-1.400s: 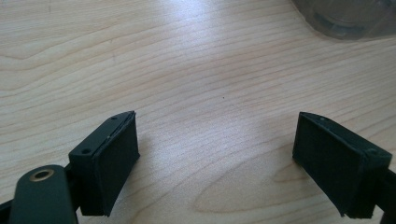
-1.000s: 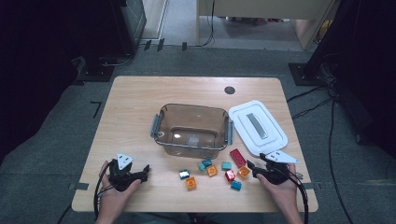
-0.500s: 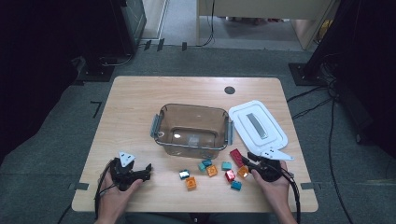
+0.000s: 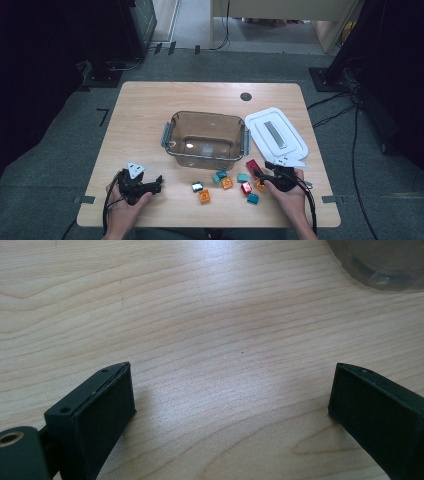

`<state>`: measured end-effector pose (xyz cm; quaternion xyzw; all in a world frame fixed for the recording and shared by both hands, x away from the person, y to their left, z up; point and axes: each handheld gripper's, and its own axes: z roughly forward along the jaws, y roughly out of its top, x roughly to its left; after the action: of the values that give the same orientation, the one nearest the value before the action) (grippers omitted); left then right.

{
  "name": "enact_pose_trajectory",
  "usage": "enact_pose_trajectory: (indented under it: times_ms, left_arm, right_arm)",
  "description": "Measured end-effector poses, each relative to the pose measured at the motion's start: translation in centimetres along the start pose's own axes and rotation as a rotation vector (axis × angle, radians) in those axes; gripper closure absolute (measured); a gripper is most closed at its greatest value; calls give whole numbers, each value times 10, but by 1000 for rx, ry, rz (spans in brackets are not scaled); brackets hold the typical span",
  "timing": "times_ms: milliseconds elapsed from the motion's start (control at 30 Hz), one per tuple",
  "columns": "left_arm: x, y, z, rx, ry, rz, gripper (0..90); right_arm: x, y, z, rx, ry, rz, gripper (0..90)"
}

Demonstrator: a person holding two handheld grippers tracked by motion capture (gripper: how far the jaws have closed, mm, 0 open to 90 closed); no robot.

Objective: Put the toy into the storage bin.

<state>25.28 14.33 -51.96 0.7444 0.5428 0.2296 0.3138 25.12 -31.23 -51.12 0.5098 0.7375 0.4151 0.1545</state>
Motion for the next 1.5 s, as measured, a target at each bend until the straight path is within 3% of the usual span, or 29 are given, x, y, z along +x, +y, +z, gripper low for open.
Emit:
enact_pose_trajectory:
  times_ms: [67, 167, 300, 333, 533, 1000, 1333, 1500]
  left_arm:
    - [0, 0, 0, 0, 0, 0, 42]
    - [0, 0, 0, 0, 0, 0, 42]
    - [0, 0, 0, 0, 1, -1, 43]
    - [0, 0, 0, 0, 1, -1, 42]
    - [0, 1, 1, 0, 8, -6, 42]
    - [0, 1, 1, 0, 13, -11, 42]
    - [0, 1, 1, 0, 12, -10, 42]
    - [0, 1, 1, 0, 13, -11, 42]
  right_arm:
    - [6, 1, 6, 36, -22, -39, 394]
    - [10, 0, 11, 74, -55, -49, 432]
    - [8, -1, 9, 78, -79, -68, 595]
    - [8, -1, 9, 78, -80, -64, 597]
    - [4, 1, 4, 59, -59, -54, 600]
    - [-9, 25, -27, -6, -1, -42, 602]
    - [-7, 53, -48, 3, 47, -101, 602]
    - [-3, 68, -55, -10, 47, -116, 602]
